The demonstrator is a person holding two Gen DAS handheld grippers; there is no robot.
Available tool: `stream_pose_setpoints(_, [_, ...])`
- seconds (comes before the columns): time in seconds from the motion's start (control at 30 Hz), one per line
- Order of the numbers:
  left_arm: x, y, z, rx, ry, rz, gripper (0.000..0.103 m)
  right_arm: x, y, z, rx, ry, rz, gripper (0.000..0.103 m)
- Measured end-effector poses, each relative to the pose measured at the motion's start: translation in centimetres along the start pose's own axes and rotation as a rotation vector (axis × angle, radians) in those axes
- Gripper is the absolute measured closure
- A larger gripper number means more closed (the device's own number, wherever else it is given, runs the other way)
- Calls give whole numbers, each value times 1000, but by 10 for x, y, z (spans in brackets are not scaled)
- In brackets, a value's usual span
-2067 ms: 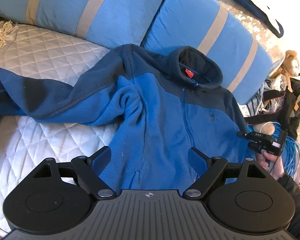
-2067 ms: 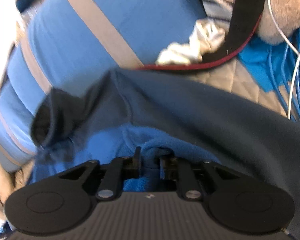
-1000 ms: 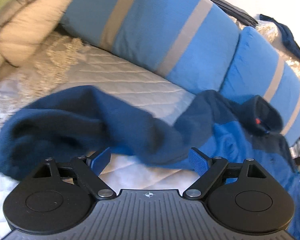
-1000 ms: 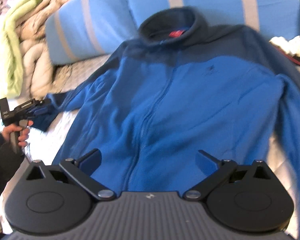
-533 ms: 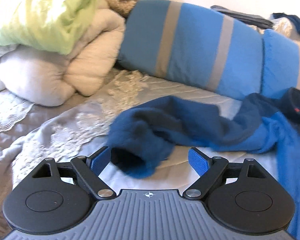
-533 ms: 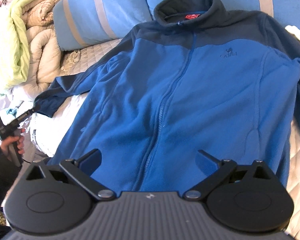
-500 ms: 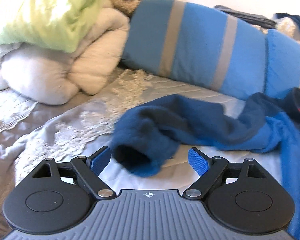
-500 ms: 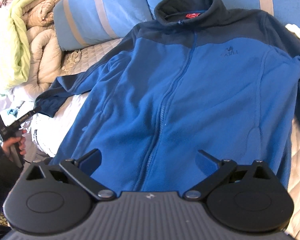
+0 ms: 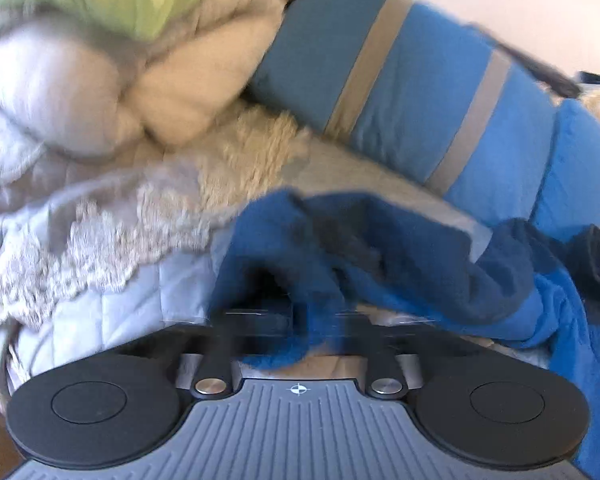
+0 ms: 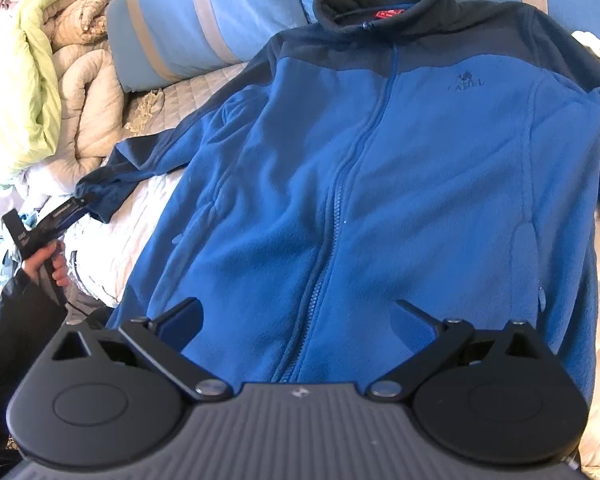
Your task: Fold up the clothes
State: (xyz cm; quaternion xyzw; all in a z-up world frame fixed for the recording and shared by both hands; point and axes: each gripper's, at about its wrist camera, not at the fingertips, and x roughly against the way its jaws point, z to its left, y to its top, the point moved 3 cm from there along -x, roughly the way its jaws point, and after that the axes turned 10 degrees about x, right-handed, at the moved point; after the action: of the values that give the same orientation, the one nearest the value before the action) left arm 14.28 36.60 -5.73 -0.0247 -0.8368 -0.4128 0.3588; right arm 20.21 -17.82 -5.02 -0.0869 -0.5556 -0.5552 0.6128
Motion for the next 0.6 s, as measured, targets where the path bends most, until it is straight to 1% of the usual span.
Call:
stream_pose_setpoints(0.07, [15, 12, -6, 22, -62, 1, 97, 1, 0, 2, 5, 1, 0, 0])
stream_pose_setpoints(0.17, [47, 34, -17, 61, -99, 19, 97, 5, 2, 3, 14, 2, -10, 0])
stream_pose_setpoints(0.23, [69, 50, -18, 115, -109, 37, 97, 8, 3, 3, 13, 2, -18, 0])
stream_pose_setpoints(0.33, [99, 73, -17, 173, -101, 40, 97, 9, 4, 2, 7, 2, -28, 0])
stream_pose_setpoints(0.4, [111, 88, -8, 210, -83, 31, 97, 8, 3, 1, -3, 5, -28, 0])
stream_pose_setpoints(0.47, [110, 95, 8, 229, -40, 32, 96, 7, 2, 1, -13, 11, -25, 0])
stream_pose_setpoints(0.53, [98, 96, 26, 244, 19, 58, 96, 5, 1, 1, -19, 14, -20, 0])
stream_pose_setpoints(0.6, [76, 90, 49, 261, 99, 111, 96, 3, -1, 2, -15, 13, -14, 0])
